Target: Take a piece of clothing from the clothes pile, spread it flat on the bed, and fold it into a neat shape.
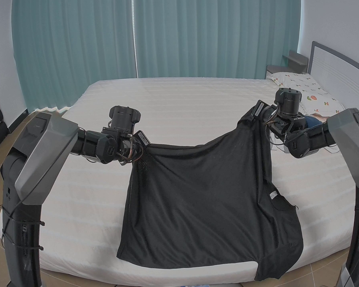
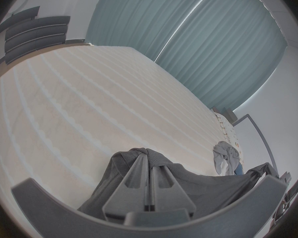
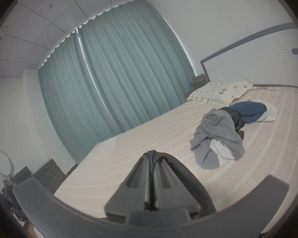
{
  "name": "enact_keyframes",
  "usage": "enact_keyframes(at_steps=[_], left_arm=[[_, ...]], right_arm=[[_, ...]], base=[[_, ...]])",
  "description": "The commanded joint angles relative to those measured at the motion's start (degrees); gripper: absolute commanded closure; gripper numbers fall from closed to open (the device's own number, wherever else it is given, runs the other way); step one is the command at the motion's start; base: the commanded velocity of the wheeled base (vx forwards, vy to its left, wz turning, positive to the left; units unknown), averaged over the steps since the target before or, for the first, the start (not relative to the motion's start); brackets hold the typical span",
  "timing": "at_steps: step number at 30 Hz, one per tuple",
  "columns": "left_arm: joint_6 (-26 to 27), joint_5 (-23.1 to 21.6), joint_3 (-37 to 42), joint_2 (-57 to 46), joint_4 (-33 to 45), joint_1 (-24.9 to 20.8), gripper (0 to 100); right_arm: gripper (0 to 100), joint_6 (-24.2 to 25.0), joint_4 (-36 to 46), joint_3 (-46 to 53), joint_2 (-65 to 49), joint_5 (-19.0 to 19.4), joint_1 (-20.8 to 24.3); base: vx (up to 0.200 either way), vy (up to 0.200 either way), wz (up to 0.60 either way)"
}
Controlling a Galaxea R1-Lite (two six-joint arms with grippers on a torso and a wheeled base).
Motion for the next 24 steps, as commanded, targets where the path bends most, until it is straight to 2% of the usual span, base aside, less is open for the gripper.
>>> enact_keyframes(at_steps=[1,2,9,14,17,20,21,24], left_arm=[[-2.1,0.0,-3.9,6.1,0.6,0.2,100],[-2.1,0.0,-4.0,6.7,0.6,0.2,0],[-2.2,0.0,-4.7,9.2,1.4,0.2,0],[-2.4,-0.1,-4.1,8.9,5.9,1.6,0],[-2.4,-0.7,-2.6,7.3,6.7,3.0,0],[-2.6,-3.8,-0.1,4.8,6.7,3.6,0],[-3.3,-6.1,1.6,2.8,6.6,4.1,0],[-6.2,-9.2,4.1,-0.2,6.2,4.7,0]], right_arm=[[0,0.9,0.0,-4.1,8.4,-1.3,-0.7],[0,1.1,0.0,-4.1,9.4,-1.3,-0.7],[0,1.3,0.3,-3.5,13.5,-1.1,-0.9],[0,1.2,1.0,0.4,13.4,-0.4,-3.4],[0,1.6,1.1,4.3,9.9,3.5,-5.2],[0,3.2,1.3,8.4,6.5,8.2,-6.0],[0,4.3,1.8,9.9,4.9,9.8,-6.4],[0,7.2,2.3,9.7,3.7,10.1,-7.4]], base=[[0.0,0.0,0.0],[0.0,0.0,0.0],[0.0,0.0,0.0],[0.0,0.0,0.0],[0.0,0.0,0.0],[0.0,0.0,0.0],[0.0,0.0,0.0],[0.0,0.0,0.0]])
